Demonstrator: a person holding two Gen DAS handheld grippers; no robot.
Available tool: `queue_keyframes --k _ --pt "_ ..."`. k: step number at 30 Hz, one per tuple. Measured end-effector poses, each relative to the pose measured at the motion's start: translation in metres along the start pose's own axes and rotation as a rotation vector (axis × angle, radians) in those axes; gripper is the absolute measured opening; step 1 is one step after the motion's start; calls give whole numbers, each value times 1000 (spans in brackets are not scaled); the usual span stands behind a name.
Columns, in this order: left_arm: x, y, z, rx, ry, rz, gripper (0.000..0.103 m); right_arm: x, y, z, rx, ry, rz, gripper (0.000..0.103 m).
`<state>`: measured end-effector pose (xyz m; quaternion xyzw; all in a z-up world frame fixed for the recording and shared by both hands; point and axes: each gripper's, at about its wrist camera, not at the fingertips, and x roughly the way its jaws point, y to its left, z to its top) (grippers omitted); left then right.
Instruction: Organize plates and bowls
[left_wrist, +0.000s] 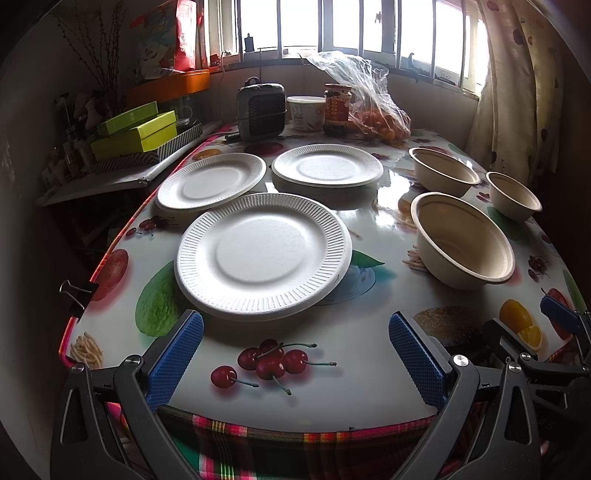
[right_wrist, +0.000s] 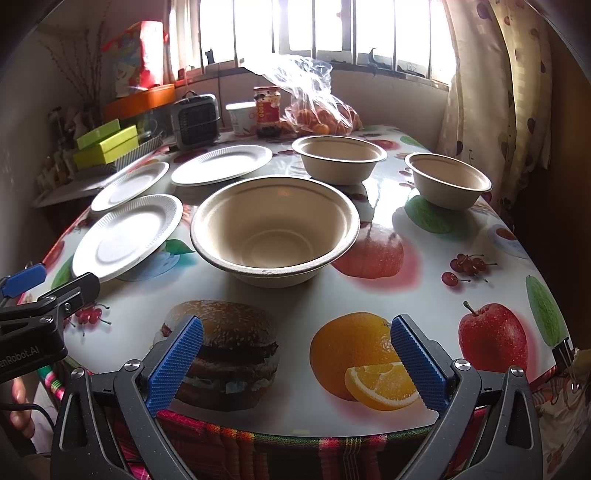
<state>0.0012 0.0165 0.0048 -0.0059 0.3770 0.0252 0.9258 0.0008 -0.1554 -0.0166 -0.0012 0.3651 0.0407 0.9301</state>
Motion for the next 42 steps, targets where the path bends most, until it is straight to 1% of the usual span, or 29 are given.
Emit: queue_keyframes --k 4,7,8,15,17,20,23,26,30,32,35,36,39,41,42 --pt "-5 7 4 -10 -19 -14 101 -4 0 10 -12 -11 6 103" --pt "-10 18 7 -37 -36 -40 101 -9 0 18 -20 -32 23 103" --pt "-11 22 9 -46 -38 -39 101 -10 1 20 -25 -41 28 103" --pt "-11 64 31 -113 -47 -5 101 -18 16 55 -81 -110 83 103" --pt "-10 77 38 -136 -52 13 101 -16 20 67 -83 -116 106 103" --pt "-8 98 48 -158 -55 39 101 -11 30 84 -104 -121 120 103" --pt "-3 117 59 -183 -47 38 101 -5 44 101 -147 -126 130 103" --pt "4 131 72 -181 -34 46 101 3 57 117 -164 -115 183 102" --pt "9 145 88 -189 -40 65 101 17 72 142 -171 -97 229 102" --pt "15 152 95 -200 -34 59 101 25 80 154 -181 -89 247 101" --pt "26 163 105 -227 -12 31 101 41 94 171 -202 -54 283 101" --pt "30 166 108 -235 -7 29 101 46 98 176 -213 -40 306 101" --pt "41 172 114 -236 9 43 99 64 110 191 -230 -7 336 101" --pt "48 179 119 -249 17 38 98 77 116 199 -232 25 352 101" --pt "51 183 121 -260 23 39 95 84 119 203 -238 44 365 100"
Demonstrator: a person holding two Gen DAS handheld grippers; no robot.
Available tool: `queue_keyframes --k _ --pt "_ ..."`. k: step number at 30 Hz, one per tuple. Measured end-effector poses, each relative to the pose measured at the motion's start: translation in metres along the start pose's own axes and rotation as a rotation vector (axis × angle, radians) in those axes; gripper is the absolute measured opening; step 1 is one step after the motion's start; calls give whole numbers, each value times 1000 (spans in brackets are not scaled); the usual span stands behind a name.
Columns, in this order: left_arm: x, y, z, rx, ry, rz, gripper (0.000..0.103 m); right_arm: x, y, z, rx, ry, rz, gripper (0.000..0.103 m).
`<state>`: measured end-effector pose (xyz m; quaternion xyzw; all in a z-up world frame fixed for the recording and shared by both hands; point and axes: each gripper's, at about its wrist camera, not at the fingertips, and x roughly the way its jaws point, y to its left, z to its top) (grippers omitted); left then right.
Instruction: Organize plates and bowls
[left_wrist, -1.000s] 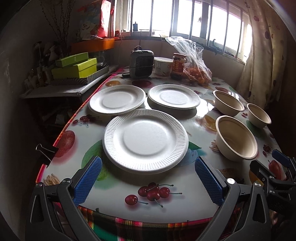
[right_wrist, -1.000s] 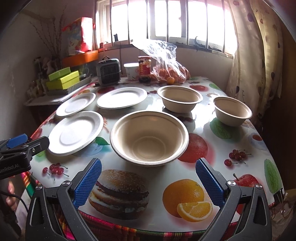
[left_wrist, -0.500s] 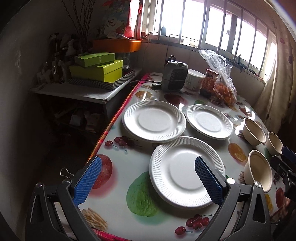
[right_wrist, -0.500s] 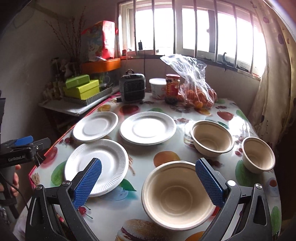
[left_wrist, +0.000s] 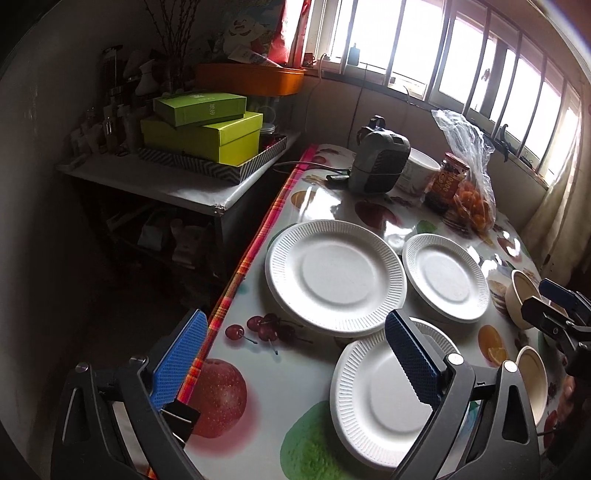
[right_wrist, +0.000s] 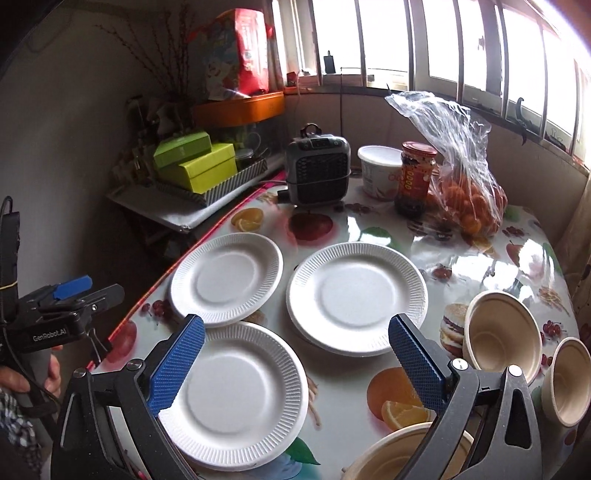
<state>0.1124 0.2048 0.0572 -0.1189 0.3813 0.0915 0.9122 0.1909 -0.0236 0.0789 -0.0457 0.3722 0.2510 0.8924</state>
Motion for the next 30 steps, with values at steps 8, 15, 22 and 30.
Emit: queue_keyframes --k 8,15,22,30 --pt "31 17 26 -42 47 -31 84 48 -7 37 -9 96 37 87" --pt "57 25 36 -43 86 -31 74 95 -9 57 -28 177 82 72" --pt "93 33 34 -102 172 -64 60 141 -4 63 -50 265 115 54" --pt "112 35 35 -118 199 -74 60 174 -3 61 -13 331 156 51"
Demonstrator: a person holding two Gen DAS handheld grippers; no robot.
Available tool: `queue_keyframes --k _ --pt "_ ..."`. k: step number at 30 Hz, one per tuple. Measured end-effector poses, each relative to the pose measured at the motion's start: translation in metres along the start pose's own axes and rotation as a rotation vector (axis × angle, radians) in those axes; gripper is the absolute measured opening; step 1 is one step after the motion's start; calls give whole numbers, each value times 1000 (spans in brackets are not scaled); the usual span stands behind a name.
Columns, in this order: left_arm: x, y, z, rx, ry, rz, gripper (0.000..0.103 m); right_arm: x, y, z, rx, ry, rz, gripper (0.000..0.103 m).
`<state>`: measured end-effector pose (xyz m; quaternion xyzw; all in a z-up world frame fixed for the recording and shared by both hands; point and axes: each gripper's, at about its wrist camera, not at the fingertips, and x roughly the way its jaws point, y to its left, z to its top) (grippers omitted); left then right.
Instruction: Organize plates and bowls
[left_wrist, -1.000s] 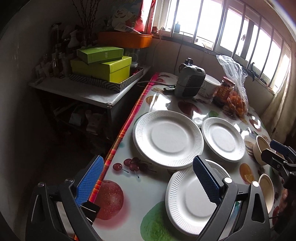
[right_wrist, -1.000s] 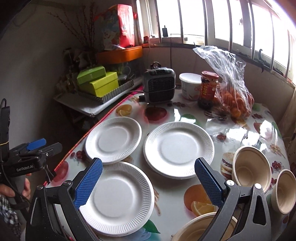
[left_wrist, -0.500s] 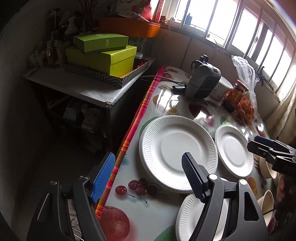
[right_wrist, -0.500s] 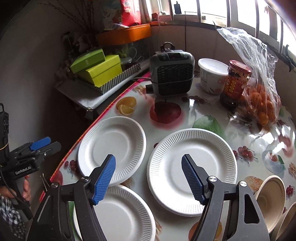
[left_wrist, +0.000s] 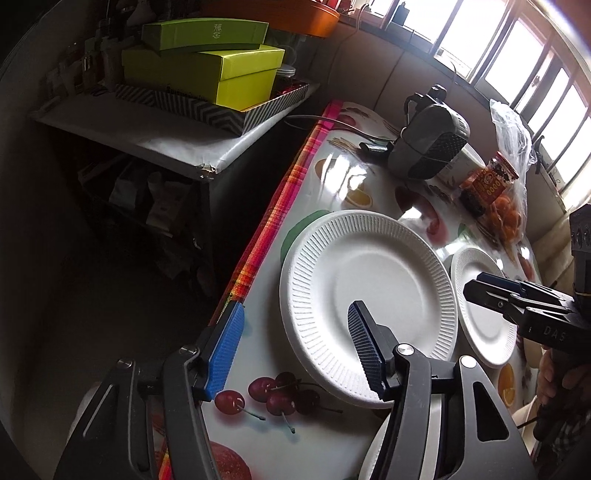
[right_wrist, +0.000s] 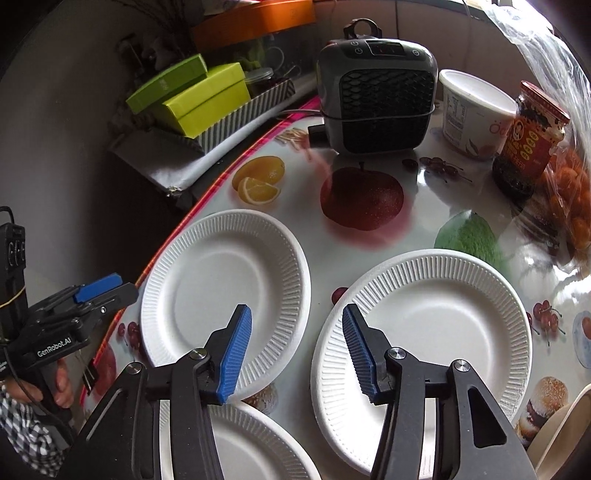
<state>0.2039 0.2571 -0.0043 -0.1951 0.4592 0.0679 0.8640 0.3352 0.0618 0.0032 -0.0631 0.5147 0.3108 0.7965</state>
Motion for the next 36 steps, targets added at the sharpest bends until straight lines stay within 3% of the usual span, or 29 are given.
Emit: queue_keyframes --k 5,12,18,22,28,34,36 --pt "8 5 2 -28 26 -21 59 13 -9 4 55 32 28 48" --pt "14 7 3 -38 43 -41 49 18 -18 5 104 42 69 45" --pt "16 7 2 -51 52 -56 49 19 -16 5 105 42 97 39" --pt "19 8 2 -60 64 -67 41 21 -15 6 106 50 110 36" --pt "19 9 1 -71 64 -75 40 26 -15 6 112 62 123 27" --pt "19 10 2 -70 64 -75 35 28 -16 5 119 67 130 23" --pt "20 9 2 -67 67 -76 30 28 -17 5 119 66 126 21"
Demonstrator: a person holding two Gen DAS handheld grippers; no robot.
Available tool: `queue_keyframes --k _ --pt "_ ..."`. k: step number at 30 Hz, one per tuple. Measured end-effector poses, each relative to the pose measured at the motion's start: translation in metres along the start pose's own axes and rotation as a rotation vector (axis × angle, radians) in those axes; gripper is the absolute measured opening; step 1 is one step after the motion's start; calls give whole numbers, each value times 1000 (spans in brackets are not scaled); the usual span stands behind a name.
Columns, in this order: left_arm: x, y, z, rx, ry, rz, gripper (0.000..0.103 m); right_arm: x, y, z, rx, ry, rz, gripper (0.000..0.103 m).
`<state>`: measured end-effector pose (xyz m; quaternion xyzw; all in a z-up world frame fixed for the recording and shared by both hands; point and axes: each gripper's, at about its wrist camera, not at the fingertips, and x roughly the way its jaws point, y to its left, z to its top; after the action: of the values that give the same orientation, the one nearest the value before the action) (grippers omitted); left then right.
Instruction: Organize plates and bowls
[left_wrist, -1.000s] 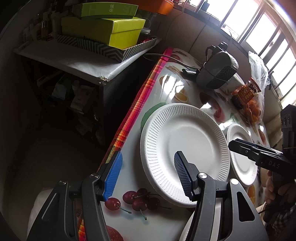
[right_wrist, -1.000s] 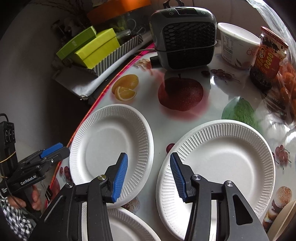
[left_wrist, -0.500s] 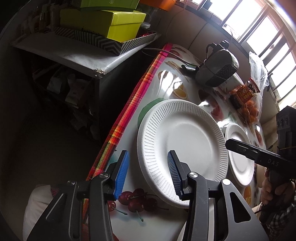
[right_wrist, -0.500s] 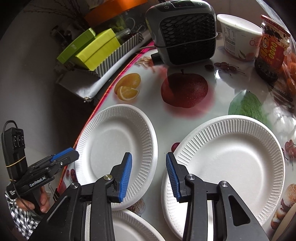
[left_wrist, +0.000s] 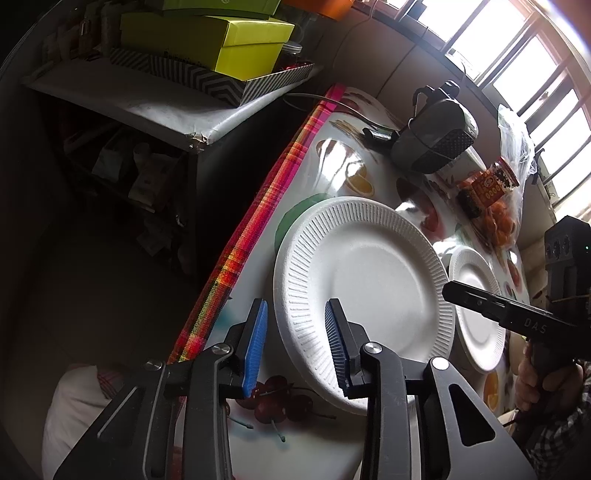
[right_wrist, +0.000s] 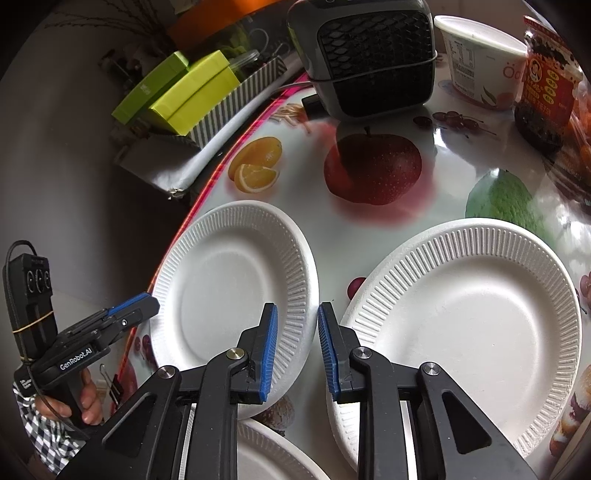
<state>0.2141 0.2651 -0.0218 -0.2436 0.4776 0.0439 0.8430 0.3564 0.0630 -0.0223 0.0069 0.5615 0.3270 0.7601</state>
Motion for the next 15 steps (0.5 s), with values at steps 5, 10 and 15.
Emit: queue_keyframes --k 5,10,15 --pt "1 -1 0 3 1 8 25 -1 -2 0 3 0 2 18" --pt "1 0 1 -2 2 14 21 -1 -2 0 3 0 2 17" --pt "1 1 1 -4 -1 15 18 0 -3 -1 7 0 0 17"
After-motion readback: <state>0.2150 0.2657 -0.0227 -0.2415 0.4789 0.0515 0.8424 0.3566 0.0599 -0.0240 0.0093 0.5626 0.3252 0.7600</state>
